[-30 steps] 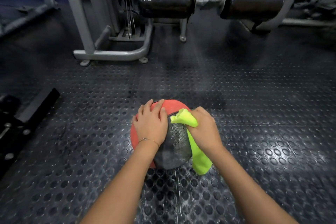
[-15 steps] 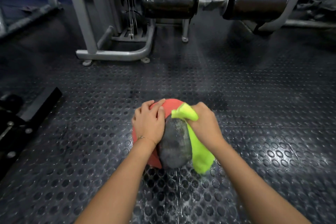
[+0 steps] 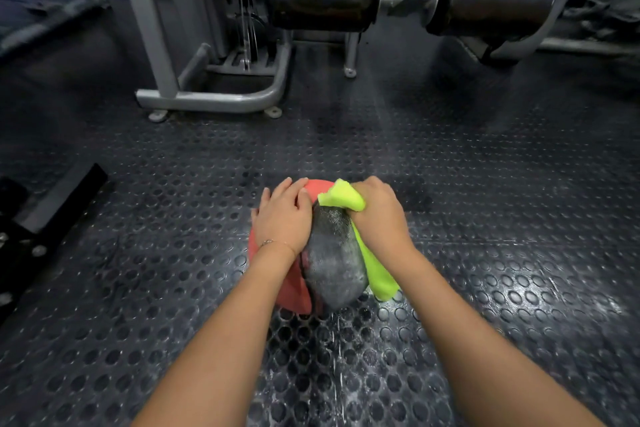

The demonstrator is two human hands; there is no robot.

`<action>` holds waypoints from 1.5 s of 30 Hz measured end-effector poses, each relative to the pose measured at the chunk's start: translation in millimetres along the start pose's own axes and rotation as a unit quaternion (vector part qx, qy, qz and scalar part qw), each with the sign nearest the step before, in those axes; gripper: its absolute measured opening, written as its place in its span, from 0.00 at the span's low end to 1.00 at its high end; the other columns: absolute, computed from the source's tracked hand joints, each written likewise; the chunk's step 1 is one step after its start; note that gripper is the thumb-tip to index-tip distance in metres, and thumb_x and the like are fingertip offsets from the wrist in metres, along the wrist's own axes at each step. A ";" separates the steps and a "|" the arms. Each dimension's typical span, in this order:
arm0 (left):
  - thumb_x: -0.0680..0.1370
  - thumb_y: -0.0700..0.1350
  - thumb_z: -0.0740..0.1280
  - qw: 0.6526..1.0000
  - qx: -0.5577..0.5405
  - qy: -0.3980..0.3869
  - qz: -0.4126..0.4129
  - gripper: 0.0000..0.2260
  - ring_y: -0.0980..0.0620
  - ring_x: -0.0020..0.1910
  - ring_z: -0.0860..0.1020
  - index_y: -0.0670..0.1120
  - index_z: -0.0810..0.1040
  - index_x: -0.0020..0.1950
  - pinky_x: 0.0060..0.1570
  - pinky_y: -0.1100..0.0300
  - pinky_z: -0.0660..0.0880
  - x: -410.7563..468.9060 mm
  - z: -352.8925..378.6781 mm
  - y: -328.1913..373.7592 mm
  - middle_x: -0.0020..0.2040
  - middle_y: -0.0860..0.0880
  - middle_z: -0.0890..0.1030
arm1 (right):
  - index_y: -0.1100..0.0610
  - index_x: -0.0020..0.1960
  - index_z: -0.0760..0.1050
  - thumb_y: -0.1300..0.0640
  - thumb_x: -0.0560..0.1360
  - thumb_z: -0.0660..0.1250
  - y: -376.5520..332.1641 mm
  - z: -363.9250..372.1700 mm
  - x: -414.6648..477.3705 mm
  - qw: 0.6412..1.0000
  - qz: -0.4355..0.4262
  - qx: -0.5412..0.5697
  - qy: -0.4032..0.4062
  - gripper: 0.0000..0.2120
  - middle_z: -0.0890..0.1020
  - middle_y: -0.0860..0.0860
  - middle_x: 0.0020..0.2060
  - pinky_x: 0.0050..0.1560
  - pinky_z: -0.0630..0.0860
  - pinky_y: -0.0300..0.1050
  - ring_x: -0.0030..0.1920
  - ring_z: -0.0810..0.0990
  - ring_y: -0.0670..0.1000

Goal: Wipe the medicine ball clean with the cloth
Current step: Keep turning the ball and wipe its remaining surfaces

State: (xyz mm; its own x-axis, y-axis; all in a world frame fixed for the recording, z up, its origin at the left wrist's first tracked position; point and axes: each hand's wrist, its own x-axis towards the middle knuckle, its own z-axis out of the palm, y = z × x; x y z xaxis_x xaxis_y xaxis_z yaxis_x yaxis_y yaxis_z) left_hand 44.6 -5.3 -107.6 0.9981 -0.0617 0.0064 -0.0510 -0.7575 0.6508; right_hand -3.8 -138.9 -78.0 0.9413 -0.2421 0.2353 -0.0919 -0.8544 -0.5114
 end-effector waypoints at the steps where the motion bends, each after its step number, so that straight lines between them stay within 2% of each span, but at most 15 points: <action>1: 0.80 0.52 0.52 1.000 -0.013 0.002 -0.009 0.18 0.48 0.74 0.61 0.60 0.70 0.68 0.72 0.46 0.59 3.7 -0.6 0.1 0.73 0.56 0.66 | 0.57 0.48 0.79 0.66 0.70 0.62 -0.6 2.3 -10.1 1.000 -0.019 0.002 0.004 0.12 0.74 0.52 0.41 0.39 0.61 0.46 0.46 0.72 0.57; 5: 0.80 0.51 0.52 1.000 -0.030 -0.001 -0.005 0.17 0.50 0.70 0.66 0.59 0.72 0.66 0.69 0.46 0.63 13.5 -3.0 -3.7 0.71 0.56 0.69 | 0.54 0.53 0.79 0.64 0.68 0.66 0.0 -0.1 -51.8 0.993 -0.115 0.010 -0.016 0.15 0.77 0.52 0.44 0.39 0.63 0.44 0.46 0.69 0.51; 11: 0.79 0.52 0.51 1.000 -0.012 0.013 0.007 0.18 0.48 0.70 0.67 0.60 0.73 0.66 0.68 0.46 0.64 9.0 2.6 -0.8 0.70 0.56 0.70 | 0.57 0.47 0.79 0.66 0.70 0.63 0.5 -0.7 9.9 1.000 -0.014 -0.020 -0.003 0.10 0.76 0.55 0.44 0.39 0.64 0.46 0.47 0.73 0.58; 14: 0.80 0.51 0.52 1.000 -0.027 0.000 0.006 0.17 0.49 0.69 0.67 0.59 0.73 0.65 0.68 0.46 0.64 10.8 -0.7 -1.2 0.70 0.55 0.70 | 0.55 0.49 0.80 0.64 0.68 0.64 5.4 -3.5 -28.6 0.996 -0.087 0.025 -0.023 0.13 0.75 0.52 0.41 0.40 0.61 0.42 0.44 0.71 0.55; 16: 0.81 0.50 0.52 0.999 -0.027 -0.007 0.021 0.17 0.50 0.70 0.66 0.59 0.73 0.66 0.69 0.47 0.63 10.9 -2.3 -3.3 0.70 0.56 0.70 | 0.54 0.50 0.81 0.60 0.68 0.63 6.3 -12.2 -44.8 0.992 -0.114 0.039 -0.045 0.13 0.76 0.51 0.42 0.42 0.65 0.44 0.44 0.71 0.53; 20: 0.81 0.50 0.52 0.999 -0.027 -0.006 0.031 0.17 0.49 0.69 0.67 0.60 0.73 0.66 0.69 0.47 0.63 9.8 -2.0 -3.5 0.70 0.55 0.70 | 0.55 0.49 0.80 0.62 0.71 0.64 2.2 -5.8 1.8 0.998 -0.056 -0.012 -0.041 0.09 0.76 0.54 0.44 0.45 0.70 0.48 0.49 0.73 0.57; 23: 0.80 0.51 0.51 1.000 -0.024 -0.002 0.010 0.17 0.48 0.69 0.67 0.60 0.73 0.66 0.67 0.47 0.65 7.2 -3.2 1.3 0.70 0.56 0.70 | 0.57 0.47 0.80 0.64 0.71 0.63 -0.4 -0.2 9.7 1.000 -0.018 0.004 -0.015 0.09 0.76 0.55 0.43 0.41 0.66 0.46 0.48 0.74 0.58; 25: 0.81 0.50 0.51 1.000 -0.031 -0.003 0.003 0.17 0.49 0.68 0.68 0.59 0.73 0.65 0.67 0.50 0.65 8.0 -6.0 -0.5 0.70 0.56 0.70 | 0.56 0.47 0.80 0.67 0.68 0.65 0.6 -0.5 -16.7 0.997 -0.069 0.016 -0.020 0.11 0.76 0.54 0.42 0.39 0.60 0.43 0.46 0.72 0.55; 28: 0.81 0.49 0.51 0.999 -0.042 -0.004 0.025 0.17 0.50 0.68 0.68 0.58 0.74 0.65 0.68 0.52 0.65 10.8 -9.0 -8.5 0.69 0.55 0.71 | 0.53 0.50 0.81 0.64 0.68 0.68 1.4 -10.5 -48.9 0.987 -0.138 0.047 -0.064 0.13 0.77 0.51 0.42 0.41 0.64 0.43 0.45 0.71 0.51; 32: 0.81 0.50 0.50 0.999 -0.022 0.005 0.036 0.18 0.50 0.69 0.67 0.57 0.72 0.67 0.69 0.49 0.64 6.5 -4.2 -11.9 0.70 0.55 0.70 | 0.58 0.42 0.80 0.58 0.72 0.68 13.1 -5.9 -8.7 0.998 -0.019 0.049 -0.033 0.03 0.72 0.48 0.37 0.38 0.61 0.45 0.43 0.74 0.55; 35: 0.81 0.50 0.49 1.000 0.004 -0.003 0.011 0.19 0.49 0.71 0.64 0.57 0.70 0.69 0.70 0.46 0.61 -0.5 -4.2 -8.4 0.72 0.55 0.68 | 0.58 0.35 0.76 0.57 0.73 0.67 17.2 0.7 -5.5 0.993 0.069 0.097 0.012 0.09 0.68 0.48 0.33 0.35 0.57 0.45 0.39 0.73 0.57; 38: 0.82 0.50 0.50 0.995 0.082 -0.029 0.040 0.18 0.48 0.75 0.56 0.57 0.66 0.71 0.73 0.42 0.52 -2.7 -15.1 4.0 0.74 0.57 0.62 | 0.50 0.31 0.72 0.58 0.72 0.67 14.9 2.0 -21.8 0.991 0.059 0.122 0.008 0.12 0.69 0.47 0.32 0.35 0.60 0.45 0.39 0.74 0.55; 40: 0.82 0.52 0.50 0.987 0.097 -0.066 0.108 0.18 0.51 0.76 0.52 0.59 0.64 0.72 0.74 0.41 0.48 -9.0 -19.3 10.4 0.75 0.60 0.60 | 0.55 0.37 0.78 0.56 0.72 0.69 12.6 -4.1 -25.2 0.991 0.036 0.128 -0.014 0.05 0.71 0.48 0.34 0.37 0.64 0.44 0.39 0.75 0.53; 43: 0.82 0.53 0.49 0.982 0.115 -0.073 0.134 0.17 0.53 0.76 0.53 0.62 0.64 0.71 0.74 0.43 0.48 -14.0 -20.0 8.2 0.74 0.62 0.61 | 0.56 0.42 0.80 0.56 0.71 0.70 7.9 -9.3 -25.6 0.988 0.001 0.152 -0.034 0.03 0.71 0.46 0.34 0.35 0.64 0.36 0.39 0.74 0.50; 45: 0.82 0.53 0.50 0.984 0.107 -0.067 0.126 0.17 0.53 0.75 0.56 0.62 0.66 0.70 0.74 0.46 0.51 -8.9 -21.0 3.9 0.73 0.62 0.63 | 0.54 0.43 0.81 0.57 0.72 0.69 9.7 -5.3 -34.1 0.986 -0.005 0.165 -0.026 0.02 0.71 0.46 0.36 0.36 0.64 0.36 0.40 0.74 0.50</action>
State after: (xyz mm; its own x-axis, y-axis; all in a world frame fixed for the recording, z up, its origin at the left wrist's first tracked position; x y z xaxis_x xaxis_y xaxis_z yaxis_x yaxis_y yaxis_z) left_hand 36.2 5.9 -89.1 0.9399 -0.3394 0.0368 -0.3164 -0.8255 0.4674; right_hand -38.5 -141.4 -86.6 0.9579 -0.2034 0.2026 0.0192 -0.6588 -0.7521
